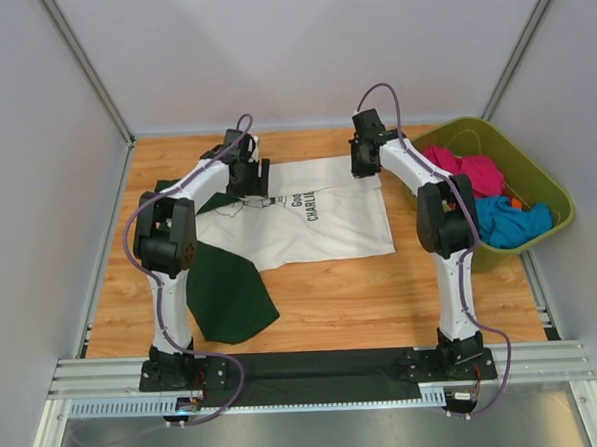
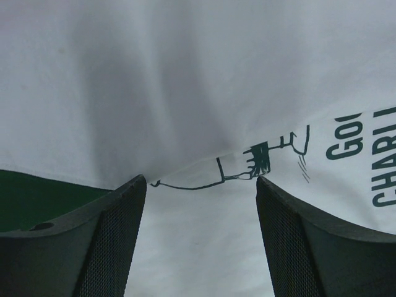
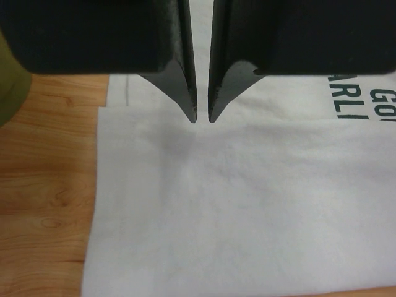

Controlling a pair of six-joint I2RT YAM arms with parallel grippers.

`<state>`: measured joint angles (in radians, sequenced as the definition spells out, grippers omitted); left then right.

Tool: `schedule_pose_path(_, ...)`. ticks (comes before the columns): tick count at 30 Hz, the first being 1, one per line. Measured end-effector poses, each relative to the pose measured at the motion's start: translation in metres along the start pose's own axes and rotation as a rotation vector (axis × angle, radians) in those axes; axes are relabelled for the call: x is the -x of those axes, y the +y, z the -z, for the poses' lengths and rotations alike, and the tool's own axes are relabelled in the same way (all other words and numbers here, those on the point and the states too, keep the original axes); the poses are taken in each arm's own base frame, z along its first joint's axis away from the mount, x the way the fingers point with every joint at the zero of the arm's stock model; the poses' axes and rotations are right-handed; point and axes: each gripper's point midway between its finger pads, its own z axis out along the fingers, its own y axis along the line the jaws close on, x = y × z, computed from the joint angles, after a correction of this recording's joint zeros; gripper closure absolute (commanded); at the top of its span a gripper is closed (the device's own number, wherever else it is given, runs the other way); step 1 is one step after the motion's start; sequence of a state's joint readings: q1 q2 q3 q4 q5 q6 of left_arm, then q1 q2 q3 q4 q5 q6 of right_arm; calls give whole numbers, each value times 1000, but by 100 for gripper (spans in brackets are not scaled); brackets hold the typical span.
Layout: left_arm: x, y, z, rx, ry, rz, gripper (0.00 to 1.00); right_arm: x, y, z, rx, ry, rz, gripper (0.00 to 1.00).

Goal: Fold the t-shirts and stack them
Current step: Fold the tshirt

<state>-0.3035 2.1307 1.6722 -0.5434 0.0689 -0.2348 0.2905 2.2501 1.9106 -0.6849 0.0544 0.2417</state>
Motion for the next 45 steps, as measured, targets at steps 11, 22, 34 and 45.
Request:
schedule_pose_path(11,-23,9,-3,30,53,17,24,10,-22,-5,-75,-22,-90,89)
schedule_pose_path(22,-35,42,6,36,75,105,23,-20,-30,-26,-113,52,-98,92)
schedule_pose_path(34,48,68,113,-66,-234,294,33,32,-7,-1,-23,-75,-91,85)
schedule_pose_path(45,8,164,75,217,-145,602,85,49,7,-14,5,-108,-89,99)
